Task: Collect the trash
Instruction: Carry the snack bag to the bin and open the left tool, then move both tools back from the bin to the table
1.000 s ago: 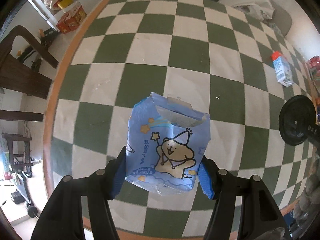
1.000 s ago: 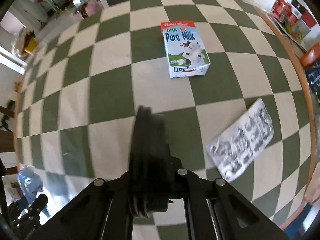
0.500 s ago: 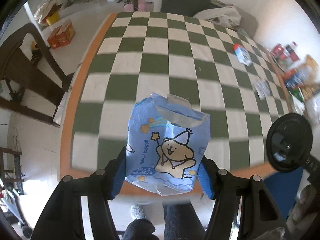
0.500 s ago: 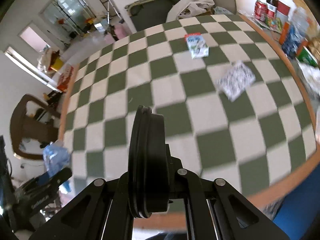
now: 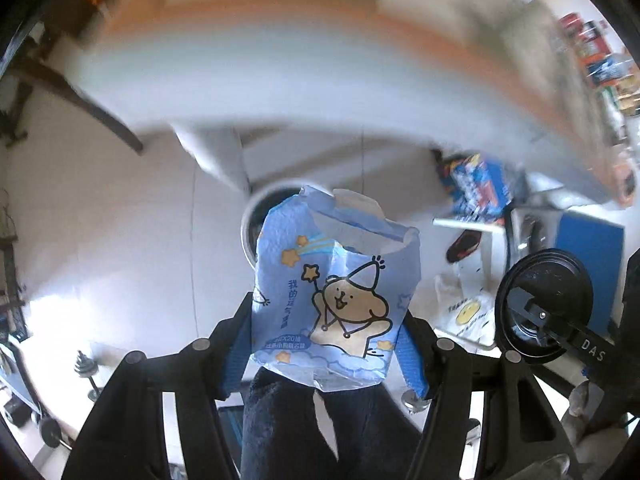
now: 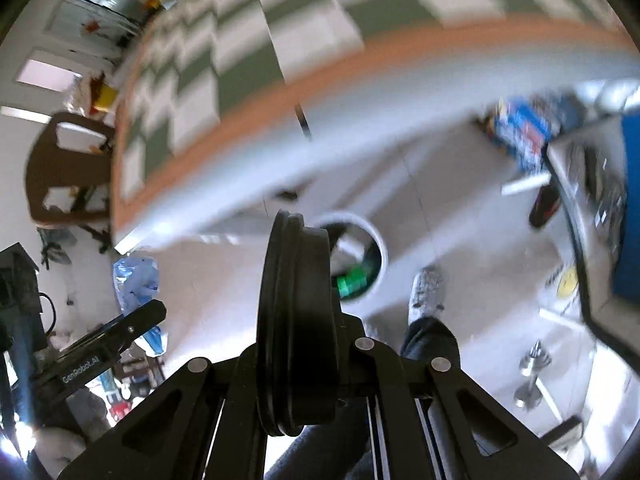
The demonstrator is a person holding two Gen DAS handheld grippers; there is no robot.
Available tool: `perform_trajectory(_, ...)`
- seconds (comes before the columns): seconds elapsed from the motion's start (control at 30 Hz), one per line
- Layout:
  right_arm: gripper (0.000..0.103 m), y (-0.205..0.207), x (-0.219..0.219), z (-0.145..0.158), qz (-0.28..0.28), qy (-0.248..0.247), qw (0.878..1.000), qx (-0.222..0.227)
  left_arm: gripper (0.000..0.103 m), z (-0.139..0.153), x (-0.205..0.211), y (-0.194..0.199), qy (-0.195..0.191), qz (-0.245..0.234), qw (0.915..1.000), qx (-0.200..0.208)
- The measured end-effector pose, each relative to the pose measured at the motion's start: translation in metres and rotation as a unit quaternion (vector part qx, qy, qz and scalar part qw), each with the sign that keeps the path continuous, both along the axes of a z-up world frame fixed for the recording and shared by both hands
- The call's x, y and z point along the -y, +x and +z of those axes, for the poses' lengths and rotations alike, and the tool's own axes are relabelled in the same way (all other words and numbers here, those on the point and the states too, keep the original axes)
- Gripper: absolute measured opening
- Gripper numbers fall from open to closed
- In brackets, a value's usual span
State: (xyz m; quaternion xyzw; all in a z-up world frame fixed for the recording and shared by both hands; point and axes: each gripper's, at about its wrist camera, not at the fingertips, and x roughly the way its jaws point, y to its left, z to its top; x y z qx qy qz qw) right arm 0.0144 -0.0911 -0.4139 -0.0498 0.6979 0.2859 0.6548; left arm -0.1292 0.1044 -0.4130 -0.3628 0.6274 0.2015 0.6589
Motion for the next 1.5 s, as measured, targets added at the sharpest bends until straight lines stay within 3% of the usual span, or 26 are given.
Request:
perform_trajectory(0.1, 0.006, -0.004, 0.000, -0.068, -0.005, -0.016, 1.000, -0.010, 0.059, -0.084, -0.004, 0.000, -0.019, 0.015, 0.9994, -0.024)
perform_trajectory(0.2, 0.006, -0.001, -0.007, -0.166, -0.011, -0.034, 0.999, -0.024, 0.059, -0.170, -0.009, 0.005, -0.031, 0.018, 0.9984, -0.043)
perform_trajectory(0.27, 0.006, 0.004, -0.016, -0.212, -0.006, -0.042, 0.999, -0.024, 0.060, -0.230, -0.013, 0.010, -0.044, 0.014, 0.9974, -0.056)
perform_trajectory(0.37, 0.006, 0.009, -0.033, -0.295, 0.012, -0.054, 0.998, -0.029, 0.065, -0.290, -0.019, 0.017, -0.049, 0.008, 0.9965, -0.067)
perform_trajectory(0.43, 0.006, 0.011, -0.044, -0.336, 0.022, -0.060, 0.997, -0.034, 0.071, -0.311, -0.020, 0.015, -0.041, 0.006, 0.9966, -0.071)
perform_trajectory(0.47, 0.006, 0.011, -0.051, -0.354, 0.032, -0.065, 0.997, -0.035, 0.084, -0.319, -0.022, 0.015, -0.039, 0.008, 0.9967, -0.071)
perform_trajectory(0.53, 0.006, 0.009, -0.063, -0.389, 0.053, -0.077, 0.995, -0.041, 0.099, -0.331, -0.025, 0.015, -0.034, 0.014, 0.9964, -0.077)
perform_trajectory(0.63, 0.010, 0.007, -0.071, -0.418, 0.072, -0.098, 0.991, -0.049, 0.099, -0.333, -0.027, 0.010, -0.026, 0.021, 0.9960, -0.083)
perform_trajectory(0.67, 0.022, 0.006, -0.073, -0.425, 0.074, -0.101, 0.990, -0.057, 0.099, -0.331, -0.026, 0.008, -0.023, 0.024, 0.9961, -0.081)
perform_trajectory(0.7, 0.032, 0.005, -0.073, -0.425, 0.076, -0.105, 0.990, -0.054, 0.099, -0.325, -0.026, 0.005, -0.015, 0.026, 0.9964, -0.079)
perform_trajectory(0.73, 0.052, 0.004, -0.074, -0.422, 0.078, -0.106, 0.990, -0.050, 0.099, -0.323, -0.029, 0.001, -0.007, 0.027, 0.9967, -0.076)
perform_trajectory(0.77, 0.065, 0.003, -0.075, -0.419, 0.081, -0.102, 0.990, -0.047, 0.099, -0.321, -0.032, -0.003, -0.001, 0.029, 0.9969, -0.073)
perform_trajectory(0.93, 0.076, 0.000, -0.078, -0.391, 0.088, -0.092, 0.991, -0.033, 0.099, -0.296, -0.034, -0.020, 0.017, 0.047, 0.9965, -0.067)
perform_trajectory(1.0, 0.085, -0.002, -0.077, -0.376, 0.096, -0.097, 0.991, -0.013, 0.099, -0.285, -0.030, -0.022, 0.022, 0.046, 0.9963, -0.068)
perform_trajectory(1.07, 0.103, -0.007, -0.076, -0.363, 0.103, -0.118, 0.988, 0.012, 0.099, -0.273, -0.025, -0.023, 0.025, 0.045, 0.9963, -0.068)
perform_trajectory(1.27, 0.103, -0.017, -0.072, -0.325, 0.107, -0.147, 0.982, 0.045, 0.099, -0.231, -0.009, -0.026, 0.040, 0.022, 0.9966, -0.068)
perform_trajectory(1.5, 0.103, -0.028, -0.066, -0.267, 0.111, -0.145, 0.981, 0.069, 0.099, -0.180, 0.002, -0.033, 0.045, 0.022, 0.9970, -0.059)
